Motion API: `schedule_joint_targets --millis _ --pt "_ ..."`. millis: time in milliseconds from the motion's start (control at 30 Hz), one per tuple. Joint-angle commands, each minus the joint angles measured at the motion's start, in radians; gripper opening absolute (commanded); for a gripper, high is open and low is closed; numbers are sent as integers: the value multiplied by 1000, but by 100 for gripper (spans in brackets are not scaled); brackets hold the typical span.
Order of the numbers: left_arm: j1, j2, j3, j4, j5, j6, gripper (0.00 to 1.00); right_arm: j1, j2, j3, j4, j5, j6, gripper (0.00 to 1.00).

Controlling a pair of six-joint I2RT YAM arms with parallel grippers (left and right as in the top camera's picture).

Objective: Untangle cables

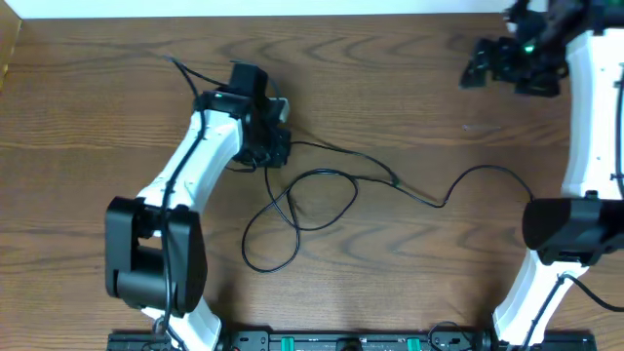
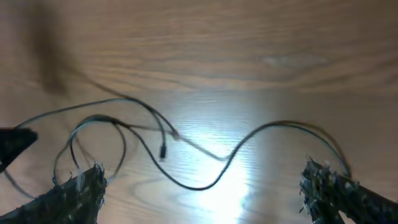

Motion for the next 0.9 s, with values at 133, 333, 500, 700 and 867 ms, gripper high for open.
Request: schedule_joint_targets --millis 133,333,500,700,867 --pt "-13 50 -6 -29 99 13 63 146 0 -154 106 10 -23 99" --pt "35 43 79 -36 65 -2 89 253 1 -303 258 -50 -23 97" --pt "127 23 154 -28 64 -64 91 346 2 -370 323 -41 -43 97" --pt "273 18 170 -6 65 -105 92 488 9 -447 397 26 -234 99" --pt "327 18 170 -4 65 -112 92 582 9 -551 481 41 -401 99"
